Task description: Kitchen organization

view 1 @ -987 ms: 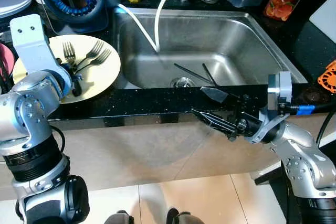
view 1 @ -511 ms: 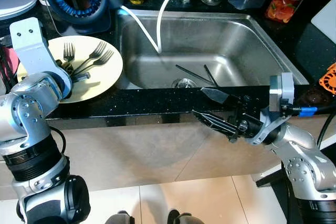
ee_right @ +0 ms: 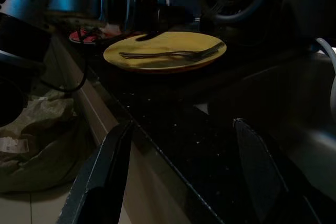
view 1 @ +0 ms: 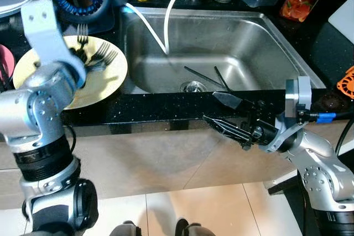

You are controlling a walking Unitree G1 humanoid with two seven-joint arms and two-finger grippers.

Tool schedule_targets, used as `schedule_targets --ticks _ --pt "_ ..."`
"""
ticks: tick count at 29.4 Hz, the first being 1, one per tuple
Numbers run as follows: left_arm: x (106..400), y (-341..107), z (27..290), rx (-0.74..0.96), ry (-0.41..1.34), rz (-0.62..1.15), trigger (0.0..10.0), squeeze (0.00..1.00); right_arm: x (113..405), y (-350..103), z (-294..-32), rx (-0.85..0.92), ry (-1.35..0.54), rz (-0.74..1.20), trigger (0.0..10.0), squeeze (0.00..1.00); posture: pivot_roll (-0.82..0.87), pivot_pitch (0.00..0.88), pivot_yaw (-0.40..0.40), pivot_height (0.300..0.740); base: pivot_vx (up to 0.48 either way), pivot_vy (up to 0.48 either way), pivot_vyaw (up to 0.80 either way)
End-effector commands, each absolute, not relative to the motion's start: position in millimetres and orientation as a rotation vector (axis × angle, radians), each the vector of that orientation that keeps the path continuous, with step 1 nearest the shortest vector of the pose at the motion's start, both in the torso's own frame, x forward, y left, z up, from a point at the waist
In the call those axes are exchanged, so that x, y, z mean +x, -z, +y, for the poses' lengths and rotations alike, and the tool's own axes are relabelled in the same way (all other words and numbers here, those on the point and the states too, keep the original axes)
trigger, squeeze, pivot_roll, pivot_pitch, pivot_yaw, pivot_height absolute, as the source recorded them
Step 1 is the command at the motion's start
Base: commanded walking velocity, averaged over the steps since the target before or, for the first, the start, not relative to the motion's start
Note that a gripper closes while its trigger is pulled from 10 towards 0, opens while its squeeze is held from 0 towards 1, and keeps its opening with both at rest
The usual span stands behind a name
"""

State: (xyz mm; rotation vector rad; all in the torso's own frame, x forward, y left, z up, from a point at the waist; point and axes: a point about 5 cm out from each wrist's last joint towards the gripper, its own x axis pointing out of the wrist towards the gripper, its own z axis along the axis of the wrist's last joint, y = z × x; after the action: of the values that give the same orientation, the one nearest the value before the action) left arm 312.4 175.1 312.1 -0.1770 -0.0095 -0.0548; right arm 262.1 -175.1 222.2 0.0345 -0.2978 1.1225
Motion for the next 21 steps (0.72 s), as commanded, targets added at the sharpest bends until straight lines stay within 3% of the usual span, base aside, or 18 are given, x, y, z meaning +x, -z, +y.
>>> schedule_targets --ticks 1,7,12,13,14,16,21 --pt "309 -317 159 -0.158 0.150 -0.050 0.0 0.00 261 -222 -176 0.036 -1.124 -0.296 10.0 0.00 0.12 0.144 -0.068 0.740 0.000 0.000 0.00" --pt "308 -321 150 -0.153 0.224 -0.095 0.0 0.00 261 -222 -176 0.038 -1.120 -0.299 10.0 0.00 0.12 0.140 -0.070 0.740 0.000 0.000 0.00" --pt "301 -324 125 -0.009 0.463 -0.202 0.0 0.00 264 -222 -176 0.039 -1.085 -0.305 10.0 0.00 0.11 0.137 -0.073 0.740 0.000 0.000 0.00" --pt "300 -324 120 0.002 0.506 -0.219 1.0 0.00 266 -222 -176 0.038 -1.061 -0.307 10.0 0.00 0.11 0.138 -0.075 0.740 0.000 0.000 0.00" --pt "301 -324 117 0.022 0.536 -0.232 3.1 0.00 268 -221 -175 0.041 -1.049 -0.308 10.0 0.00 0.11 0.138 -0.075 0.740 0.000 0.000 0.00" --pt "307 -324 111 0.047 0.598 -0.271 10.0 0.00 268 -221 -173 0.051 -1.041 -0.311 10.0 0.00 0.10 0.134 -0.074 0.740 0.000 0.000 0.00" --pt "318 -320 106 0.069 0.659 -0.303 10.0 0.00 267 -221 -172 0.056 -1.035 -0.310 10.0 0.00 0.09 0.135 -0.069 0.740 0.000 0.000 0.00"
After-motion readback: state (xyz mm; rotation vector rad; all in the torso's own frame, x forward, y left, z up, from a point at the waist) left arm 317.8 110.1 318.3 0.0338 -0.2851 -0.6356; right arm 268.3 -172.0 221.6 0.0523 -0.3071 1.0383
